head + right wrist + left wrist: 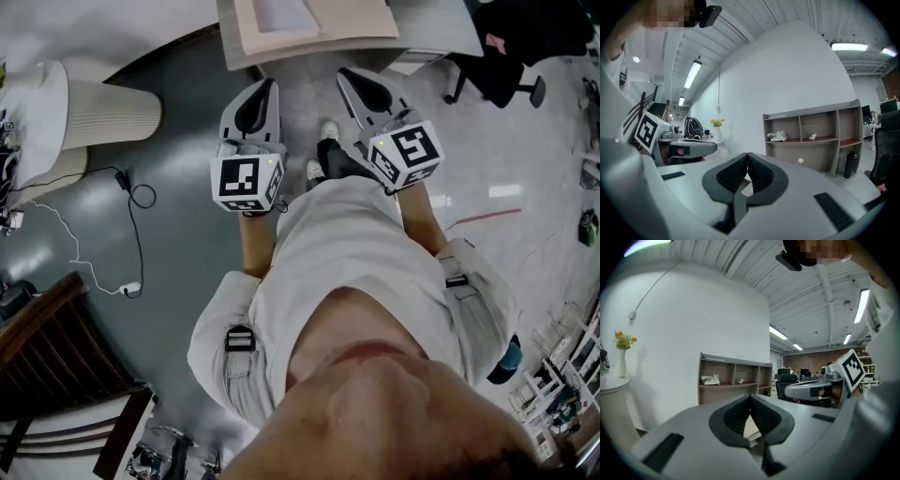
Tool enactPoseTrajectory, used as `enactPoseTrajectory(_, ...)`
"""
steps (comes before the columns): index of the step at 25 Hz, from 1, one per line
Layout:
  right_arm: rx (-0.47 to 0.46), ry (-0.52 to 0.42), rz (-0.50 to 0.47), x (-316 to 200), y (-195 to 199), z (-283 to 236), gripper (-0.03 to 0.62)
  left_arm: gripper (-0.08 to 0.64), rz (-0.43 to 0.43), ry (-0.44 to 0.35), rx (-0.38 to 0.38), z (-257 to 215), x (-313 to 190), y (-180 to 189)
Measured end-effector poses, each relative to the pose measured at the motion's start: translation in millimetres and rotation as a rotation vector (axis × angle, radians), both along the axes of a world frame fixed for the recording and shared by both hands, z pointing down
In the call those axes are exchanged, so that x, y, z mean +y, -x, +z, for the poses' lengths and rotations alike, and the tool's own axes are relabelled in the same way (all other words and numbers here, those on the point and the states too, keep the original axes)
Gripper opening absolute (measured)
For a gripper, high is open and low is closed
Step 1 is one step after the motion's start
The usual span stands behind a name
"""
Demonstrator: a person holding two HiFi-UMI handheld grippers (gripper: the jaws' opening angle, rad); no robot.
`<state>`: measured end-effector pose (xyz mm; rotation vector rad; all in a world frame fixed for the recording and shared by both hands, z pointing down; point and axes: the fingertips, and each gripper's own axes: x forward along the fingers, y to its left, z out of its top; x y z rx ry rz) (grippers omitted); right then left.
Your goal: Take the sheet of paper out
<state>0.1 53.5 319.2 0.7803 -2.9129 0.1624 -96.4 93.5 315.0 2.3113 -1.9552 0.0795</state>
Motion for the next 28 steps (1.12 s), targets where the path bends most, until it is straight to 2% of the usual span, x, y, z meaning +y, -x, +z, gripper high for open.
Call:
enactPoseTrajectory(15,-0.040,0.011,-0.027,-79.5,17.3,1.9,0.020,0.011,-0.022,0.011,-0.037,-1.4,-80.4,14.4)
enactPoseTrajectory(28,-0.069,-0.003,-0.031,-145.7,21.3,-5.9,0.020,0.011,-0.040,-0.033,-0.048,-11.5,-144.7,16.4)
